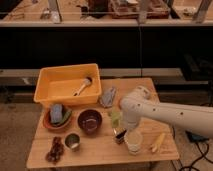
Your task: Wipe purple bowl with eraser
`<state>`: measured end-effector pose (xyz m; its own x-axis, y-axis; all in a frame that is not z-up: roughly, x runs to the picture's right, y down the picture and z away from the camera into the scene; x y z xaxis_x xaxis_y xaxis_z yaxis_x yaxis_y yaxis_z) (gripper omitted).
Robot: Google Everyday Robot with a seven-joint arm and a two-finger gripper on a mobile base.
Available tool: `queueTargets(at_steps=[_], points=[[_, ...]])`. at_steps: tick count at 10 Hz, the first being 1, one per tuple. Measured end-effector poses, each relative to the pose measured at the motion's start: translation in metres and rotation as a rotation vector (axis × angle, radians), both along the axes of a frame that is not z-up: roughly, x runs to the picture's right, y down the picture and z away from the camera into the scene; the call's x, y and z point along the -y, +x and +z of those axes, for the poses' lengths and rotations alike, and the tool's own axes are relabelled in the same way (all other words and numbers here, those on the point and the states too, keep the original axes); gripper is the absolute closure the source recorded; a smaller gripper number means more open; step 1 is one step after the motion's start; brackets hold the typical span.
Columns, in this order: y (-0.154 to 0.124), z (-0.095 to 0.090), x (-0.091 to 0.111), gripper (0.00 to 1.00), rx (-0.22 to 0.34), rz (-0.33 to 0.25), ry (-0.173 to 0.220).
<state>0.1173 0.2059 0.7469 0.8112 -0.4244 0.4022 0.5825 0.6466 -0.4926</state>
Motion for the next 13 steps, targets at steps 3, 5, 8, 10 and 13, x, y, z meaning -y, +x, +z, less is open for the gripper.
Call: queueTargets(at_steps=[3, 5, 8, 10, 13], points=[[0.022, -0.022, 0.016, 0.52, -0.045, 0.027, 0.059], [0.027, -0.034, 0.026, 0.52, -0.059, 0.033, 0.096], [0.012, -0.048, 0.053, 0.35, -0.05, 0.012, 0.17], [0.005, -0.047, 0.067, 0.31, -0.035, 0.007, 0.203], [-0.008, -0.017, 0.084, 0.31, 0.049, -0.037, 0.224]])
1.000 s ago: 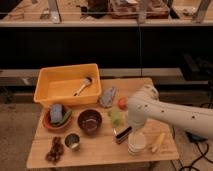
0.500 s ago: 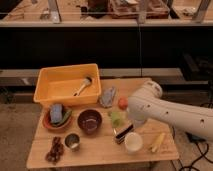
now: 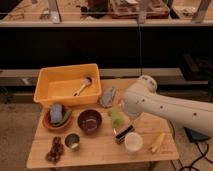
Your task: Wipe purple bowl with eraser
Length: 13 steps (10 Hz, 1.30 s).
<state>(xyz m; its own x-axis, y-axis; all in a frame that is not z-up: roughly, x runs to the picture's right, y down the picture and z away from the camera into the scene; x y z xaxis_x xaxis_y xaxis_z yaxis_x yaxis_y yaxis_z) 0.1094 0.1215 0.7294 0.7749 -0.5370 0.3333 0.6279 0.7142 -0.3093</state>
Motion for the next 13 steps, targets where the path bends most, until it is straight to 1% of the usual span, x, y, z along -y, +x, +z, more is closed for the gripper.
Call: queueTargets(at_steps=[1, 2, 3, 4, 5, 6, 8, 9, 11, 13], points=[[0.0, 0.011, 0.004, 0.31, 0.04, -0.031, 0.008], [0.006, 0.026, 0.01, 0.31, 0.117, -0.096, 0.018], [0.012, 0.035, 0.013, 0.31, 0.182, -0.142, 0.014], [0.017, 0.039, 0.014, 0.31, 0.219, -0.163, 0.006], [0.02, 0.041, 0.011, 0.31, 0.258, -0.187, -0.011], [0.022, 0.04, 0.01, 0.31, 0.263, -0.196, -0.029], [0.023, 0.036, 0.004, 0.31, 0.254, -0.218, -0.062], [0.029, 0.035, -0.004, 0.31, 0.237, -0.22, -0.086], [0.043, 0.044, -0.023, 0.31, 0.215, -0.2, -0.131], [0.055, 0.049, -0.037, 0.31, 0.206, -0.172, -0.162]])
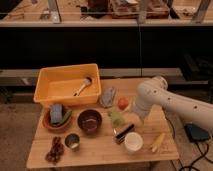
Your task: Wipe purple bowl with eraser
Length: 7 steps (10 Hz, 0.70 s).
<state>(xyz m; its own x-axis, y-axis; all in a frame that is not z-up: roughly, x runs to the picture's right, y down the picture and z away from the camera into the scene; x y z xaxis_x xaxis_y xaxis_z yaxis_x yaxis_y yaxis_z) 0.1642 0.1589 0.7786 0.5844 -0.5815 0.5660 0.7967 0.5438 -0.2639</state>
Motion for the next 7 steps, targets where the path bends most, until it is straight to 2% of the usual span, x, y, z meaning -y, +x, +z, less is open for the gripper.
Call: queueTargets(at_steps=[3, 7], points=[[0.001, 0.011, -0.028, 0.31, 0.011, 0.006, -0.055], [-0.009, 0.024, -0.054, 0.31, 0.041, -0.005, -0.118]])
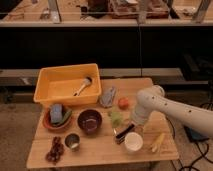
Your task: Wipe purple bowl with eraser
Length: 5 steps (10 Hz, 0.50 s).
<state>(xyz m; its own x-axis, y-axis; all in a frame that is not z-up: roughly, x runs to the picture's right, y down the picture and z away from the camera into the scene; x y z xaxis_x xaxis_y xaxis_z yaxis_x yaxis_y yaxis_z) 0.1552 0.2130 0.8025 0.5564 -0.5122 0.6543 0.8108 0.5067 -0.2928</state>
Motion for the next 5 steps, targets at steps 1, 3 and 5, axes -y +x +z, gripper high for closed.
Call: queueTargets(at_steps=[1, 3, 5], points=[[-0.002, 0.001, -0.003, 0.34, 0.006, -0.003, -0.008], [-0.007, 0.002, -0.008, 0.5, 0.014, -0.008, -0.022], [-0.015, 0.007, -0.012, 0.54, 0.023, -0.019, -0.038]])
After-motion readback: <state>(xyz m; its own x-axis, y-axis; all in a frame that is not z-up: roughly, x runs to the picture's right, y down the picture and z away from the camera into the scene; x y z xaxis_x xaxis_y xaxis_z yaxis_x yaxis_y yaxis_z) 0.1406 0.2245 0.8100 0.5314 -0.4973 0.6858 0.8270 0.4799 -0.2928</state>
